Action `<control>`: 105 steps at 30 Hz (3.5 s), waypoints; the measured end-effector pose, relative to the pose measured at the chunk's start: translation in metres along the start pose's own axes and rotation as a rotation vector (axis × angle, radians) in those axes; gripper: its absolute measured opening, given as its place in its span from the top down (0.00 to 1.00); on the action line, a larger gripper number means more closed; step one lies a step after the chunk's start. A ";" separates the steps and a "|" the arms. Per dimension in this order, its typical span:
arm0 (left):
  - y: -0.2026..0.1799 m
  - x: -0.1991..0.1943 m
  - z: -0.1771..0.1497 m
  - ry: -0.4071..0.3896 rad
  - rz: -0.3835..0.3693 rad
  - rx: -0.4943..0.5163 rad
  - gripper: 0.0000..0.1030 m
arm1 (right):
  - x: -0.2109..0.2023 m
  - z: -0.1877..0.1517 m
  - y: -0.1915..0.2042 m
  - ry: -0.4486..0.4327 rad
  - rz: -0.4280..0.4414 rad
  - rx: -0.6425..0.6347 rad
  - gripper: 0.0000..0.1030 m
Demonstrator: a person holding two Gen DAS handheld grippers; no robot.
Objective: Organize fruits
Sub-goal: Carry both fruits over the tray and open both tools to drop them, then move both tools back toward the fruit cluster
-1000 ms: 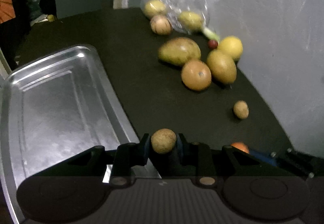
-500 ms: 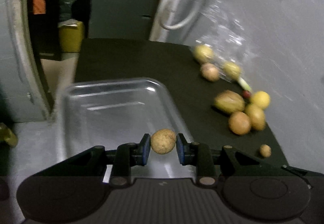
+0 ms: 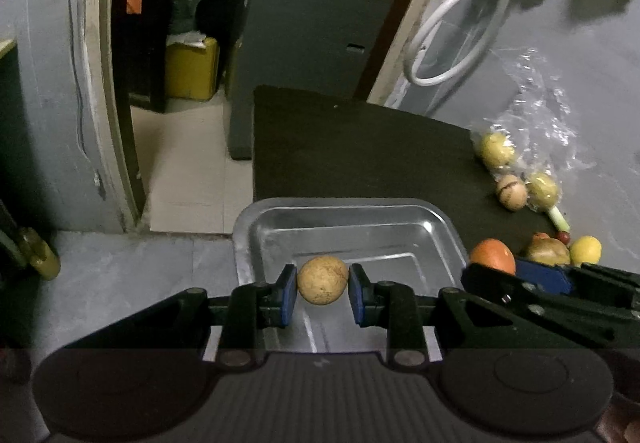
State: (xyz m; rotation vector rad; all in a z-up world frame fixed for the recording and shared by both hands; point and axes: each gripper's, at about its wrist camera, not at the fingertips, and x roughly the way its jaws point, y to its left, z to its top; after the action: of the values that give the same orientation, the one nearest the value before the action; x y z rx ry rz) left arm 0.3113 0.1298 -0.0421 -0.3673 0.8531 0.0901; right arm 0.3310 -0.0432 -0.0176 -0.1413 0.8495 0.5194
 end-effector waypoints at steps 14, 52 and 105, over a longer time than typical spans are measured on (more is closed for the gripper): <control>0.016 0.028 0.016 0.044 0.005 0.032 0.71 | 0.059 -0.004 0.009 0.066 -0.053 0.033 0.68; -0.006 0.011 0.016 0.024 0.029 0.059 0.30 | 0.031 -0.021 0.009 0.022 -0.092 0.004 0.34; -0.091 -0.100 -0.138 0.269 0.024 0.211 0.01 | -0.153 -0.188 -0.078 0.168 -0.102 0.223 0.01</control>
State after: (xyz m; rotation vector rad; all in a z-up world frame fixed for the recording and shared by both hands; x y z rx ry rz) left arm 0.1665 0.0032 -0.0239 -0.1721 1.1218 -0.0278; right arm 0.1581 -0.2297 -0.0343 -0.0237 1.0527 0.3169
